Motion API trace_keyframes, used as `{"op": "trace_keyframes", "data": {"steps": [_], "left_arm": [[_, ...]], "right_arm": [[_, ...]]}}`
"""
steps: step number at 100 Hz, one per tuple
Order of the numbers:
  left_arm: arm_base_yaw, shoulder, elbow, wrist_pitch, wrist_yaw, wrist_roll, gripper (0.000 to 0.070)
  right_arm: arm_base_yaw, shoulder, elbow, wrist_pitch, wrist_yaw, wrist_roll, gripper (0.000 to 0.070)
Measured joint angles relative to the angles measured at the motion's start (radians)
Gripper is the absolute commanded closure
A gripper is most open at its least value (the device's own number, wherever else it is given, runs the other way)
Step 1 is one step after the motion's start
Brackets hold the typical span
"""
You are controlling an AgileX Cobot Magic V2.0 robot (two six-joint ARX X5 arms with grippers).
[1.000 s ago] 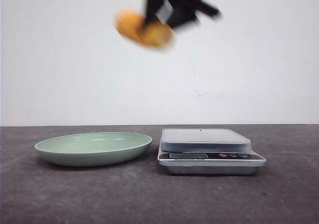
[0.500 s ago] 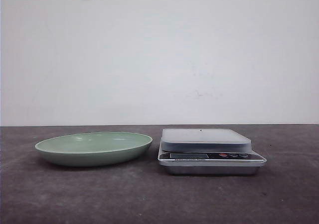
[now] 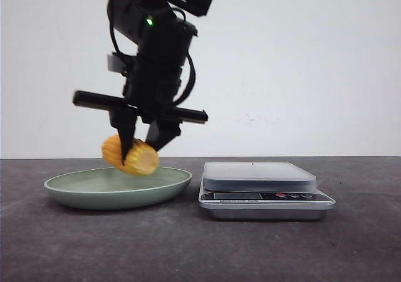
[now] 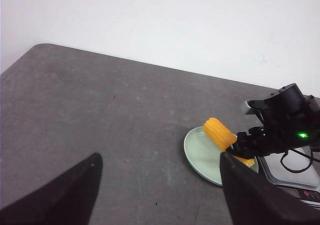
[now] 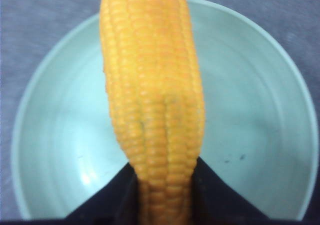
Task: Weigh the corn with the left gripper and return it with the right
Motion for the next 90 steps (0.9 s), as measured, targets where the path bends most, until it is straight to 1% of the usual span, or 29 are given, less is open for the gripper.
{"op": "trace_keyframes", "data": {"steps": [12, 17, 20, 29, 31, 34, 53, 66, 71, 78, 85, 90], "left_arm": [[0.000, 0.000, 0.000, 0.000, 0.000, 0.000, 0.0266], [0.000, 0.000, 0.000, 0.000, 0.000, 0.000, 0.0266], [0.000, 0.000, 0.000, 0.000, 0.000, 0.000, 0.0266], [0.000, 0.000, 0.000, 0.000, 0.000, 0.000, 0.0266], [0.000, 0.000, 0.000, 0.000, 0.000, 0.000, 0.0266], [0.000, 0.000, 0.000, 0.000, 0.000, 0.000, 0.0266], [0.000, 0.000, 0.000, 0.000, 0.000, 0.000, 0.0266], [0.000, 0.000, 0.000, 0.000, 0.000, 0.000, 0.0266], [0.000, 0.000, 0.000, 0.000, 0.000, 0.000, 0.0266], [0.000, 0.000, 0.000, 0.000, 0.000, 0.000, 0.0266], [0.000, 0.000, 0.000, 0.000, 0.000, 0.000, 0.0266], [0.000, 0.000, 0.000, 0.000, 0.000, 0.000, 0.0266]], "right_arm": [[-0.014, 0.000, 0.000, -0.013, -0.002, 0.003, 0.0491], [-0.016, 0.002, 0.000, -0.014, -0.011, 0.003, 0.0413], [-0.016, 0.004, 0.000, -0.015, -0.023, 0.003, 0.0352], [-0.016, 0.014, 0.000, -0.015, -0.045, 0.003, 0.0132], [-0.014, 0.017, 0.000, -0.015, -0.049, 0.003, 0.0096], [-0.014, 0.019, 0.000, -0.014, -0.053, 0.003, 0.0066], [-0.006, 0.022, 0.000, 0.026, -0.055, 0.010, 0.0065], [-0.018, -0.014, 0.000, 0.017, -0.063, -0.010, 0.0070], [-0.027, -0.050, -0.001, 0.015, -0.090, -0.026, 0.0094], [-0.049, -0.124, -0.001, 0.010, -0.151, -0.056, 0.0128], [-0.081, -0.215, -0.001, 0.002, -0.202, -0.093, 0.0129], [-0.105, -0.281, -0.001, -0.019, -0.209, -0.122, 0.0129]]}}
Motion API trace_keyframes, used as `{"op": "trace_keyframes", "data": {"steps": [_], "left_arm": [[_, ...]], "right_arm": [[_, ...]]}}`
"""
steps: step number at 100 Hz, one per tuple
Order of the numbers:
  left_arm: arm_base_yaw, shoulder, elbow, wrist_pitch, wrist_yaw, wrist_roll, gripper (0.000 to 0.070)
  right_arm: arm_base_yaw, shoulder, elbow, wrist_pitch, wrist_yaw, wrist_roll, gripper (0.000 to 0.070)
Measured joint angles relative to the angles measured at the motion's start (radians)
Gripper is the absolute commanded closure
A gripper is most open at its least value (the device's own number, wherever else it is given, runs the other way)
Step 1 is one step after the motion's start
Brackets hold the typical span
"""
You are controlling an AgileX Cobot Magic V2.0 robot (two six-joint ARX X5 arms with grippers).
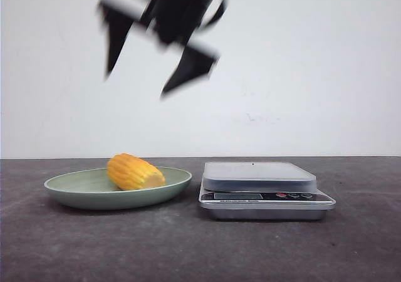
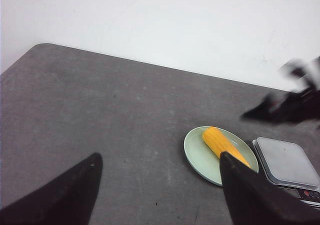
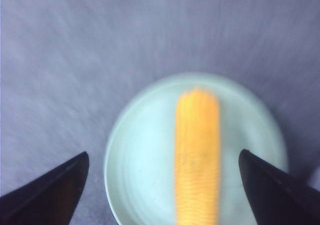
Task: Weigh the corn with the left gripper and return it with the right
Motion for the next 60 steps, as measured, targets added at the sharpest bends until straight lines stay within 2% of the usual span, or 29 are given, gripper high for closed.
{"op": "trace_keyframes", "data": {"steps": [21, 60], "left_arm": [[0.000, 0.000, 0.000, 0.000, 0.000, 0.000, 0.0266], [0.000, 0.000, -0.046, 0.002, 0.000, 0.001, 0.0266]], "right_arm": [[-0.132, -0.266, 0.000, -0.100, -0.009, -0.117, 0.0139], [-0.428, -0.808, 0.000, -0.291, 0.032, -0.242, 0.0149]]}}
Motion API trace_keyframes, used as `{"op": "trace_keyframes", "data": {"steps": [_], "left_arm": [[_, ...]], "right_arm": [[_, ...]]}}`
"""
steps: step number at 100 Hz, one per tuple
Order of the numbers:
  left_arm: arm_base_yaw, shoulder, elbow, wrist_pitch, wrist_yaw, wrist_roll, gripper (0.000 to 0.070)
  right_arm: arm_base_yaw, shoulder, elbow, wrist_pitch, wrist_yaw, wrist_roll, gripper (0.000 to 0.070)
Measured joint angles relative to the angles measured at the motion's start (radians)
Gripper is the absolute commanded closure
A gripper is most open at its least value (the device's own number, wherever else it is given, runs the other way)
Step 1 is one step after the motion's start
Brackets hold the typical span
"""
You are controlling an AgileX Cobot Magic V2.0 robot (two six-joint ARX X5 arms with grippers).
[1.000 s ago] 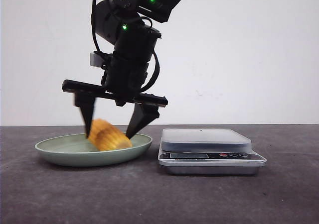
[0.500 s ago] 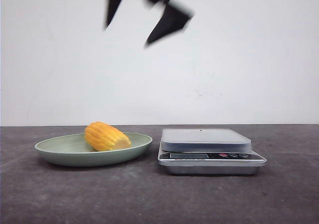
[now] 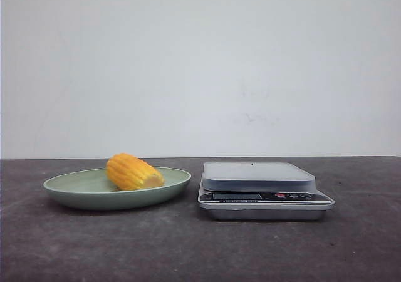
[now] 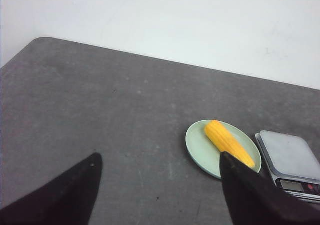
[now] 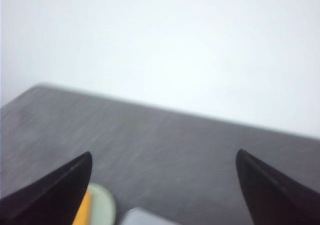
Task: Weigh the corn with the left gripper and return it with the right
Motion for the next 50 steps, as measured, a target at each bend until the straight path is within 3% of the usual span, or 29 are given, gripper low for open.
{"op": "trace_keyframes", "data": {"steps": [13, 39, 45, 50], "left_arm": [[0.000, 0.000, -0.029, 0.034, 0.004, 0.000, 0.0266], [0.000, 0.000, -0.068, 0.125, 0.010, 0.001, 0.0269], [0.000, 0.000, -0.079, 0.143, 0.010, 0.001, 0.0285], [0.000, 0.000, -0.093, 0.163, 0.016, 0.001, 0.0355]], "right_arm": [[-0.021, -0.145, 0.000, -0.076, 0.047, -0.019, 0.0160], [-0.021, -0.315, 0.002, -0.299, 0.072, -0.002, 0.0264], [-0.021, -0.341, -0.005, -0.351, 0.093, 0.000, 0.0346], [-0.021, -0.367, -0.018, -0.379, 0.099, 0.003, 0.0472]]}}
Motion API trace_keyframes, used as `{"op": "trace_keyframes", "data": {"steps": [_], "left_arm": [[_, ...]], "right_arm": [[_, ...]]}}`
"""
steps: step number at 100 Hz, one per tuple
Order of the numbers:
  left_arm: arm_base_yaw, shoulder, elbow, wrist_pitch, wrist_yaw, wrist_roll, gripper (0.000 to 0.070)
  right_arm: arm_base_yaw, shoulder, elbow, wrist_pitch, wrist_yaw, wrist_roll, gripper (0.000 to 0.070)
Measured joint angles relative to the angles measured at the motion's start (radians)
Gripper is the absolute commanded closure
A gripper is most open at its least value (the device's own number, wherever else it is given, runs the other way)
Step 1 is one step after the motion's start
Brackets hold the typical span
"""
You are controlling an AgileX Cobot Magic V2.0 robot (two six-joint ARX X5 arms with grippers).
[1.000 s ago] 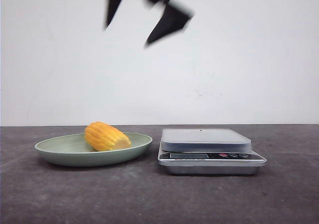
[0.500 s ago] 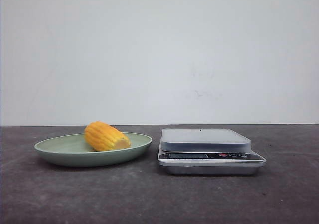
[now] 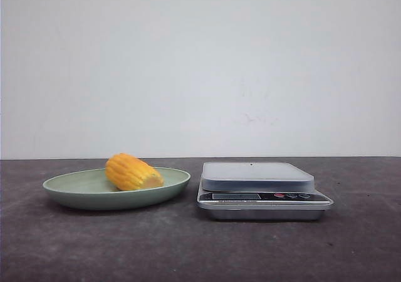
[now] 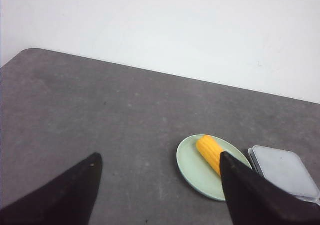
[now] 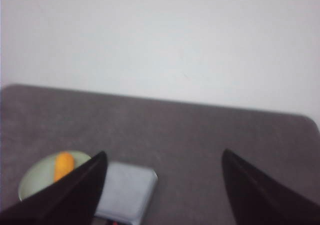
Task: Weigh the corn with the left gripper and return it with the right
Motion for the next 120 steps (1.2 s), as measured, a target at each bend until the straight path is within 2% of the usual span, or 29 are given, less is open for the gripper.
{"op": "trace_keyframes", "data": {"steps": [6, 13, 56, 70, 120], "left_arm": [[0.000, 0.000, -0.017, 0.018, 0.014, 0.000, 0.0494], [0.000, 0.000, -0.040, 0.029, 0.015, 0.000, 0.0700], [0.000, 0.000, -0.124, 0.134, 0.016, 0.000, 0.0700], [0.000, 0.000, -0.124, 0.134, 0.016, 0.000, 0.0700], [0.000, 0.000, -0.124, 0.134, 0.016, 0.000, 0.0700]], "right_arm": [[-0.004, -0.032, -0.015, -0.012, 0.000, 0.003, 0.0693], [-0.010, -0.069, -0.034, -0.010, 0.001, 0.002, 0.0696], [-0.026, -0.200, -0.229, 0.039, 0.014, 0.002, 0.0696], [-0.026, -0.200, -0.235, 0.008, 0.018, 0.003, 0.0696], [-0.026, -0.200, -0.235, 0.030, 0.021, 0.003, 0.0696]]}}
